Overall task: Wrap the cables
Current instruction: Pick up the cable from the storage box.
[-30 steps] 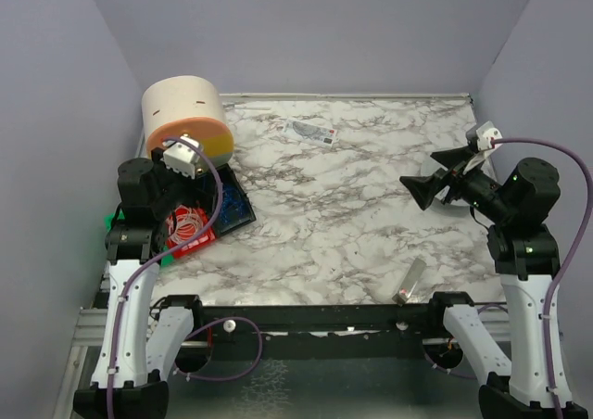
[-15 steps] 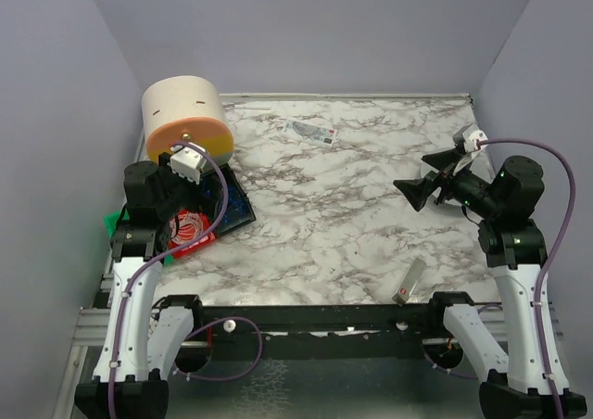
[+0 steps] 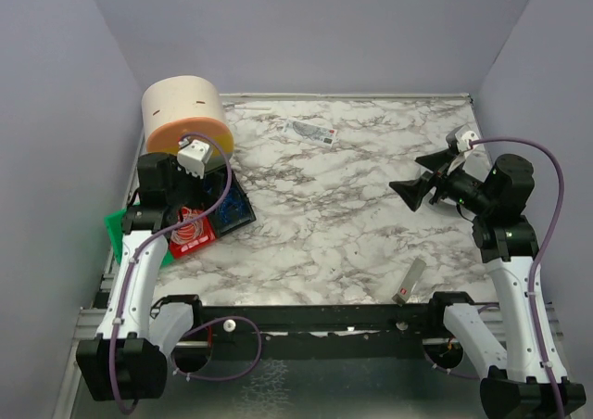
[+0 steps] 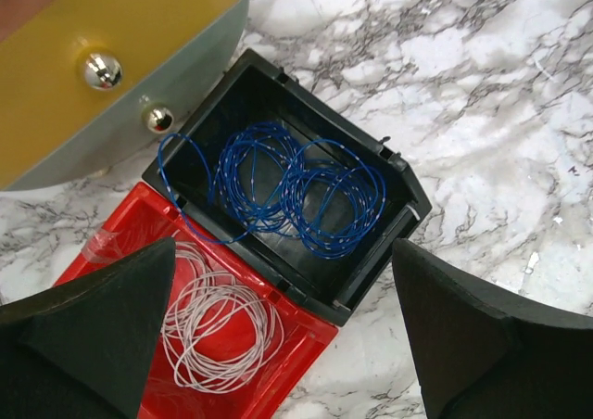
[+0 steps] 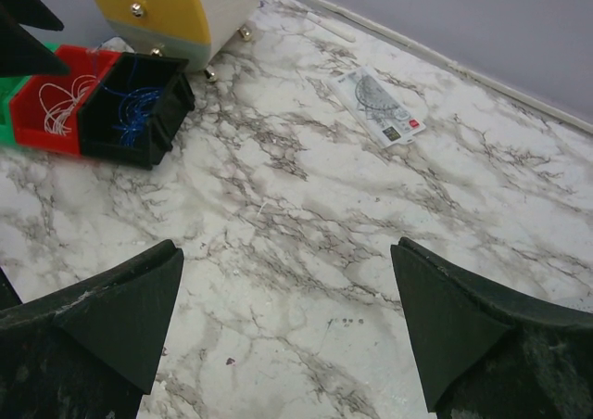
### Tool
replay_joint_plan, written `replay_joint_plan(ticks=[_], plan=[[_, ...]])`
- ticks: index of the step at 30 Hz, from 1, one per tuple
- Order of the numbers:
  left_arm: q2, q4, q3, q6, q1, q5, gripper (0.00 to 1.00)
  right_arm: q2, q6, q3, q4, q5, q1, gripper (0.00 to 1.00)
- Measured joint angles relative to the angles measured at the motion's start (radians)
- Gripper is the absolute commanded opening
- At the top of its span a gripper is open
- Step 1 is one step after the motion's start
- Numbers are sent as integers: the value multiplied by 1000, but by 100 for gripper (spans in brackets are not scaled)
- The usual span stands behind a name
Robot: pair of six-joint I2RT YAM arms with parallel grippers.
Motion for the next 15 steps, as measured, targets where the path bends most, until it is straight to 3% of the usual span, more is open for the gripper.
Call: replay_joint_plan(ticks=[6, 15], plan=[[103, -1, 0, -4, 2, -14, 99, 0, 0, -2, 6, 0, 0, 100], [107, -1, 0, 10, -14, -4, 99, -6, 0, -2, 6, 0, 0, 100]])
